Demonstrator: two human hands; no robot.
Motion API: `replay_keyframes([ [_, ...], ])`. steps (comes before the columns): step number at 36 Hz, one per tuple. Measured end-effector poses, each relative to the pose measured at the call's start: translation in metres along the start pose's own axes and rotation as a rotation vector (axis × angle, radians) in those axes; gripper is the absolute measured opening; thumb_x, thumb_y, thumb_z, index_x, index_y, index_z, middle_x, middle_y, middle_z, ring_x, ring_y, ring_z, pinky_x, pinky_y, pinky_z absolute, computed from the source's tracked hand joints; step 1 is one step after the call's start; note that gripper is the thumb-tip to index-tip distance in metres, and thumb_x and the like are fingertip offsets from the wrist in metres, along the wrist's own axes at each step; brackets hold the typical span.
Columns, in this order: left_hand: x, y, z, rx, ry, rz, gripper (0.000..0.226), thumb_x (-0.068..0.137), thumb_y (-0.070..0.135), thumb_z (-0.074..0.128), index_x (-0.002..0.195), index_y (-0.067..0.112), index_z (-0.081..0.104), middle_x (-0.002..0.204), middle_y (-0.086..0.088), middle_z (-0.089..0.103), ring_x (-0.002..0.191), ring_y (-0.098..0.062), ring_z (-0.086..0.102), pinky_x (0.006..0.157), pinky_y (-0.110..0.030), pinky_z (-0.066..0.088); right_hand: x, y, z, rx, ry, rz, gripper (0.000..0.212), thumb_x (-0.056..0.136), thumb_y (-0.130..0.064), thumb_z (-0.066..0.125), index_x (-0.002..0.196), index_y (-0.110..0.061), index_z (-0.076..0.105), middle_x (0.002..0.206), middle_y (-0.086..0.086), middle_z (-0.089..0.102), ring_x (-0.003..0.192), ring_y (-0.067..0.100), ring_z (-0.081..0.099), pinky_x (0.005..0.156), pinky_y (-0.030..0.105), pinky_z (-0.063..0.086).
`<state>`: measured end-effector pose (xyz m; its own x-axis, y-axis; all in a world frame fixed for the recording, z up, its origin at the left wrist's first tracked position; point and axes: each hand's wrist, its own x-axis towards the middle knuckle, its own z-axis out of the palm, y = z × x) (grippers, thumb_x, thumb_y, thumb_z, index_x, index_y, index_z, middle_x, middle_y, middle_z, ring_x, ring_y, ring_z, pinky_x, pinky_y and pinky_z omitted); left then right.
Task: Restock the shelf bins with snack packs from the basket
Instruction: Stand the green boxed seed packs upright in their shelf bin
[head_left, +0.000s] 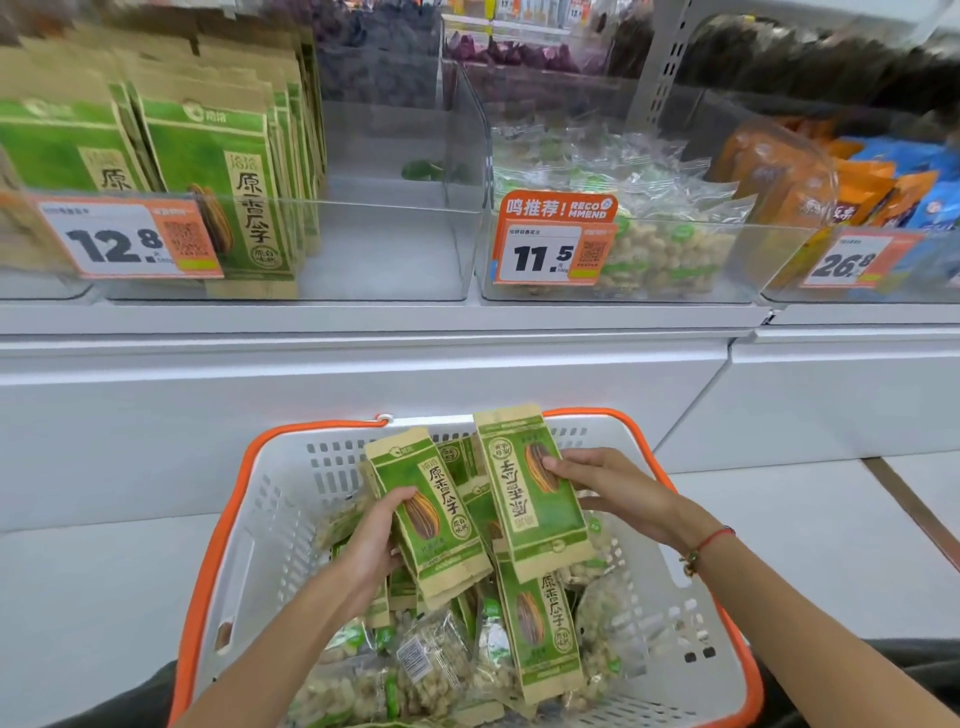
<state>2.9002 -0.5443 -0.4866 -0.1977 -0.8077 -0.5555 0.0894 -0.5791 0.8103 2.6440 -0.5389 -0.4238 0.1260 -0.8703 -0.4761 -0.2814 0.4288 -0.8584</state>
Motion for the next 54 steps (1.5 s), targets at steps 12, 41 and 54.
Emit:
replay_keyframes([
  [12,-0.012,0.017,0.003,0.310,-0.197,-0.032,0.030,0.099,0.035,0.038,0.113,0.016,0.056,0.109,-0.009,0.065,0.105,-0.018,0.059,0.103,-0.041,0.037,0.006,-0.030,0.005,-0.380,-0.267,0.085,0.033,0.099,-0.029,0.049,0.132,-0.031,0.053,0.128,-0.007,0.059,0.116,0.012,0.056,0.097,0.031,0.044],
  [41,0.010,-0.008,-0.008,0.119,-0.228,-0.051,0.083,0.070,0.058,0.068,0.140,0.027,0.036,0.116,0.004,0.068,0.115,-0.018,0.059,0.109,-0.052,0.034,0.037,-0.055,0.048,-0.491,0.340,-0.161,0.052,0.085,-0.029,0.070,0.130,-0.013,0.045,0.112,0.005,0.057,0.101,0.022,0.057,0.085,0.032,0.047],
  [54,-0.003,0.010,0.028,-0.046,-0.158,-0.066,0.054,0.099,0.053,0.016,0.120,0.025,0.057,0.109,-0.006,0.071,0.114,-0.024,0.059,0.104,-0.050,0.039,0.024,-0.034,0.055,0.134,0.152,0.085,0.032,0.090,-0.014,0.065,0.121,-0.008,0.058,0.103,0.008,0.071,0.082,0.014,0.067,0.063,0.020,0.052],
])
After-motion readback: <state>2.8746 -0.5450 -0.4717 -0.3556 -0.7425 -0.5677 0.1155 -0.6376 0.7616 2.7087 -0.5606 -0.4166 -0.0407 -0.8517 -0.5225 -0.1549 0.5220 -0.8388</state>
